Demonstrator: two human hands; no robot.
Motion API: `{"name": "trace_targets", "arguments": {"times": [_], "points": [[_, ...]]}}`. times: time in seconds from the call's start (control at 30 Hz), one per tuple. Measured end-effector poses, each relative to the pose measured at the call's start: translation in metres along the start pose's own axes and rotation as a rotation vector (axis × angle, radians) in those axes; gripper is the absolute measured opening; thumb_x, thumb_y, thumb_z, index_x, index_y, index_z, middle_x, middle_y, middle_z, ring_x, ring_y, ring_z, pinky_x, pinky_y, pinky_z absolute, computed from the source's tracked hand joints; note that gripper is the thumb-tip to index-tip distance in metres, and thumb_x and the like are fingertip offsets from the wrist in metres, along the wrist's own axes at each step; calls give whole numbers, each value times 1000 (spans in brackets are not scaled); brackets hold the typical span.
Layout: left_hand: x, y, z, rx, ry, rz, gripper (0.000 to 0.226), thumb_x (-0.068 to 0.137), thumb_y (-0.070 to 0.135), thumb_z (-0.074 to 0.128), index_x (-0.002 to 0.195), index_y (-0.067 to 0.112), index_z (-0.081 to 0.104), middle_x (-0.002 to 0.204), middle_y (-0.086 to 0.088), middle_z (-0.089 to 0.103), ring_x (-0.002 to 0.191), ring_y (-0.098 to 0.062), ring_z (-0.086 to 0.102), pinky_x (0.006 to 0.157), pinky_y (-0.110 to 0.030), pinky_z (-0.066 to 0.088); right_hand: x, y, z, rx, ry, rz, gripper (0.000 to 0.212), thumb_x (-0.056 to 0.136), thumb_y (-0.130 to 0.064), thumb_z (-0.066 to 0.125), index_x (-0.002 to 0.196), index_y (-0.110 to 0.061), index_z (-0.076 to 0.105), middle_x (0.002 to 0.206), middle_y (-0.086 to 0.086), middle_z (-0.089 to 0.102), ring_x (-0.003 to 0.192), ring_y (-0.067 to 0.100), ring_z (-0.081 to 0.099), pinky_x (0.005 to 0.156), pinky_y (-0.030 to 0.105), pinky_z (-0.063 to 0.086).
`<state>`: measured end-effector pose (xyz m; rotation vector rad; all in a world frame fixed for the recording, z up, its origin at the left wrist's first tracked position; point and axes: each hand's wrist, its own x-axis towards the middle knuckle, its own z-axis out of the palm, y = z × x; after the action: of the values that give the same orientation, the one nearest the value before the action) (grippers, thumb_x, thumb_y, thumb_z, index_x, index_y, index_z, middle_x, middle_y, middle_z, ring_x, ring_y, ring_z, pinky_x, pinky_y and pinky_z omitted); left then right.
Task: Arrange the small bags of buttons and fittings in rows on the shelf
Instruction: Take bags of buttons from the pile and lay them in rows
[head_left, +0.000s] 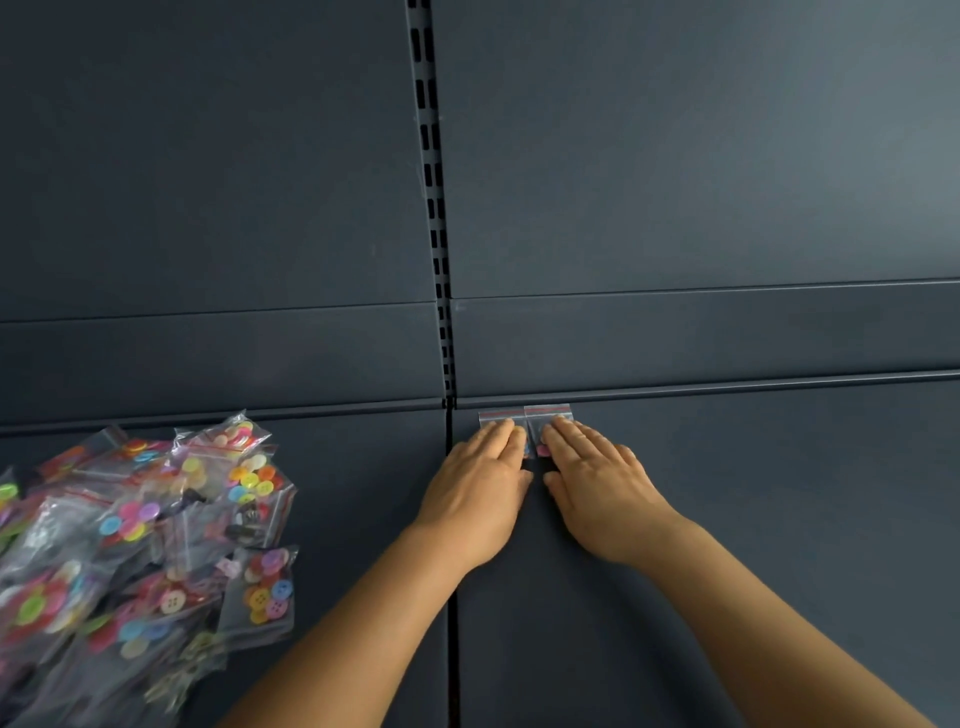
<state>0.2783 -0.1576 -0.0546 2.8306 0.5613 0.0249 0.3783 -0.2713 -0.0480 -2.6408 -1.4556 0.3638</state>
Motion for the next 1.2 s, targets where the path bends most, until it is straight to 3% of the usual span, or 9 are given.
{"name": "trace_targets", "arguments": {"times": [0.33,0.6,0.77,1.2], "points": [[-2,4,2,-5,-25,11,56,104,31,26,152,14,2,161,-1,-3,147,-14,-5,117,-29,-1,-3,0,-2,-13,-49,-4,57,102,-34,20,151,-15,-3,159,0,-11,146,14,-11,117,32,-4],[-21,5,-18,0,101,-37,54,103,28,33,151,17,13,158,-1,13,145,-17,8,116,-28,7,-9,-15,-8,30,94,-25,57,100,-36,30,150,-18,10,159,0,7,147,16,4,118,33,6],[-62,-16,-39,-6,214,-135,57,100,33,39,151,21,15,154,3,21,142,-15,17,114,-26,16,-16,-55,-19,79,208,-135,55,97,-36,41,147,-22,23,152,-5,26,140,16,24,114,32,18],[-174,-114,-68,44,247,-367,55,98,40,41,148,25,24,151,8,26,139,-11,23,112,-26,23,-12,-191,9,137,128,-402,52,97,-37,43,145,-24,29,150,-6,29,137,15,29,114,29,20]]}}
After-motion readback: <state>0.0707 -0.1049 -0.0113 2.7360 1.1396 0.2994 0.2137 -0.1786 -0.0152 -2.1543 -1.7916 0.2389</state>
